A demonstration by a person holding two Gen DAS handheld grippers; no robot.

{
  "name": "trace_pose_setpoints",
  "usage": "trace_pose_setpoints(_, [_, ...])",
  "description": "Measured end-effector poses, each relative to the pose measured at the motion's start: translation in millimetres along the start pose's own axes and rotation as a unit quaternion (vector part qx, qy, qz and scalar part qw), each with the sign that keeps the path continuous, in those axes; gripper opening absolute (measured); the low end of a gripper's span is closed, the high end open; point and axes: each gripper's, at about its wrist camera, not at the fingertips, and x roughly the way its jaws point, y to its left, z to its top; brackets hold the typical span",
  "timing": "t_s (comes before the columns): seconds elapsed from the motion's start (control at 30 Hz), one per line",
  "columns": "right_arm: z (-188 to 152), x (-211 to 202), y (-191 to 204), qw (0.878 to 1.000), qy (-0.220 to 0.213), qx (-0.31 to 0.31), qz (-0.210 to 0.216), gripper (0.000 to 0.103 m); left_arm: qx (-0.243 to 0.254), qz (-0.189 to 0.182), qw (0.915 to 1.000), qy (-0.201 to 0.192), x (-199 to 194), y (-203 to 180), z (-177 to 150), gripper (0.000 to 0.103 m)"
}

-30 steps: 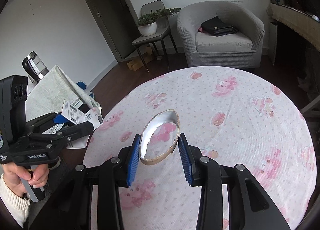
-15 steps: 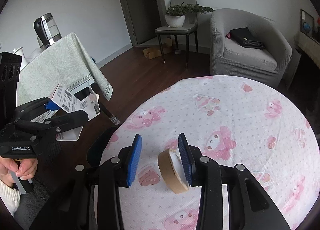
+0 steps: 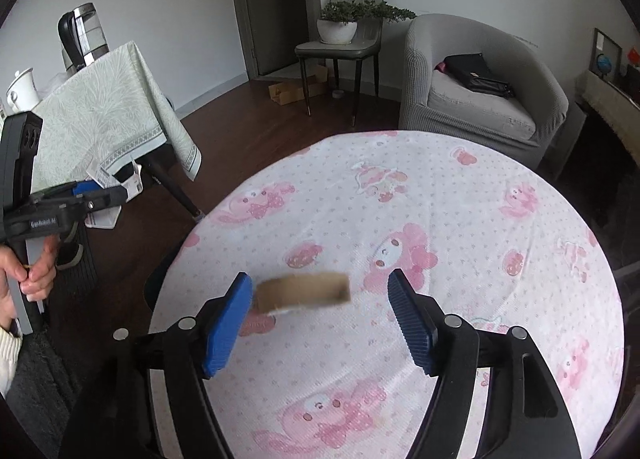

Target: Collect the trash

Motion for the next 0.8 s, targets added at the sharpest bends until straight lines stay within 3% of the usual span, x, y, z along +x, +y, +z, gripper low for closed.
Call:
trace_pose_setpoints(0.27, [2.1,30.2,10.9,1.0,0.016,-0.011,0.013,0.076,-0.001,0.002,1.0,0.004,2.2,8.5,-3.9,0.077])
trace_pose_setpoints(0.43, [3.8,46.5,11.9,0.999,0.035,-0.007,-0.023,0.077,-0.009,-0.003,1.0,0.004,3.3,14.4,-2.2,0.077])
trace_pose_setpoints(0.5, [3.9,46.6,7.7,0.999,0.031,0.002,-0.025,0.07,-0.012,-0.004,0.9999,0.003,2.8,17.8,-1.7,0.077])
trace_pose_setpoints(0.57, [6.1,44.7,3.7,0.999,0.027,0.011,-0.027,0.052,-0.015,-0.005,0.9999,0.003,2.5,19.9,-1.7,0.077])
trace_pose_setpoints(0.73, [9.3,45.9,-0.1,0.999,0.026,0.02,-0.028,0.022,-0.015,-0.001,0.9999,0.005,1.8,24.2,-4.1,0.077])
trace_pose_setpoints(0.8, [11.2,46.3,1.6,0.999,0.024,0.018,-0.03,0.02,-0.017,0.001,0.9998,0.005,1.0,25.6,-4.4,0.077])
